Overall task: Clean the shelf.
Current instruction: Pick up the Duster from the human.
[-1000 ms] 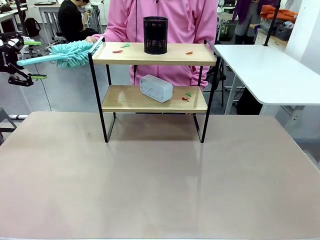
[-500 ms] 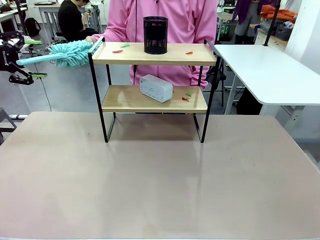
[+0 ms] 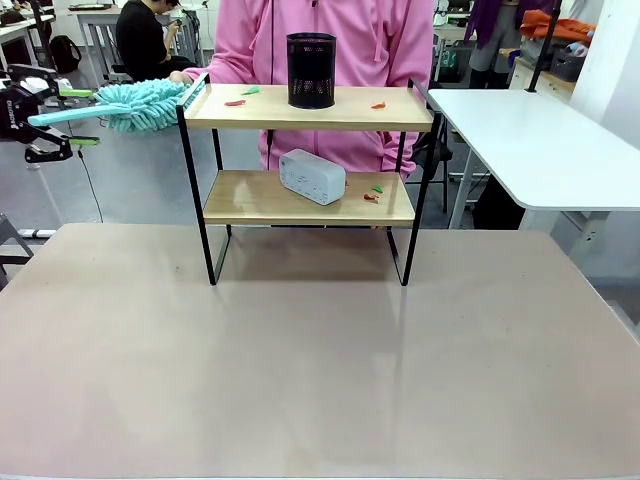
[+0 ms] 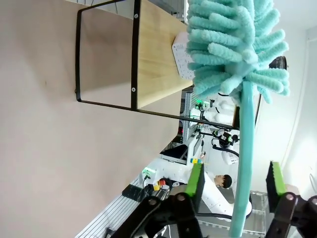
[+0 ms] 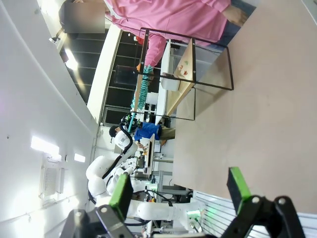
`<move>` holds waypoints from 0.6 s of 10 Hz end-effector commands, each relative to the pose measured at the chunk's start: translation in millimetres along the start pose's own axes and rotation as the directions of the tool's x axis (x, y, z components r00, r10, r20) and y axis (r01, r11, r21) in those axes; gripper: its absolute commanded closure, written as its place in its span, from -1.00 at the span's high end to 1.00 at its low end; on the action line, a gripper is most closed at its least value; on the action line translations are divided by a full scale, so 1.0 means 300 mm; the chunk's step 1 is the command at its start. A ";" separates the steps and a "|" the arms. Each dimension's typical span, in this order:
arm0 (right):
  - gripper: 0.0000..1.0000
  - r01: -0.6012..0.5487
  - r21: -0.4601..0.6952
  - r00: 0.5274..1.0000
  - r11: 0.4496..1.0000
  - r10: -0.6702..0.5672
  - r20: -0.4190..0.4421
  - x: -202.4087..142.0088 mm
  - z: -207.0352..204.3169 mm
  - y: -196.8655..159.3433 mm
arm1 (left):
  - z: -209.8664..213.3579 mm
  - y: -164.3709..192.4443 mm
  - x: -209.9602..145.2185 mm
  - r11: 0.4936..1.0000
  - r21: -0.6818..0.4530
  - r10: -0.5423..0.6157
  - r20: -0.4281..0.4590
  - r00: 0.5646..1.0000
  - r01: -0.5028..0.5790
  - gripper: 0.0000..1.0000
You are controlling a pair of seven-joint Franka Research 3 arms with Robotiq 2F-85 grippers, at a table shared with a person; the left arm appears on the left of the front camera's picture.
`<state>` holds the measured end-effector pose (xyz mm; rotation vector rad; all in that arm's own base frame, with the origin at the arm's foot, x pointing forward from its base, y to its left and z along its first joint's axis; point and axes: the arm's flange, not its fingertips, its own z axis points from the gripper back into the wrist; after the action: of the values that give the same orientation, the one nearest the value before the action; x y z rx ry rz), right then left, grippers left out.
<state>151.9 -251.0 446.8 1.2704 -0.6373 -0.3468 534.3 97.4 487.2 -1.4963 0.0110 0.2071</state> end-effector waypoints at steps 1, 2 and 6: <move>1.00 -0.029 0.014 1.000 0.999 0.029 0.011 0.010 -0.004 0.006 | -0.020 -0.010 -0.016 0.999 -0.025 -0.022 0.010 1.000 0.023 -1.00; 1.00 -0.029 0.014 1.000 0.999 0.029 0.011 0.010 -0.004 0.006 | -0.020 -0.010 -0.015 0.999 -0.020 -0.030 0.016 0.999 0.030 -0.68; 1.00 -0.029 0.014 1.000 0.999 0.029 0.011 0.010 -0.004 0.006 | -0.023 -0.008 -0.020 0.999 -0.029 -0.030 0.009 1.000 0.030 -1.00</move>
<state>151.9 -251.1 446.6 1.2705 -0.6373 -0.3466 534.1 95.8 488.8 -1.4954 0.0040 0.1969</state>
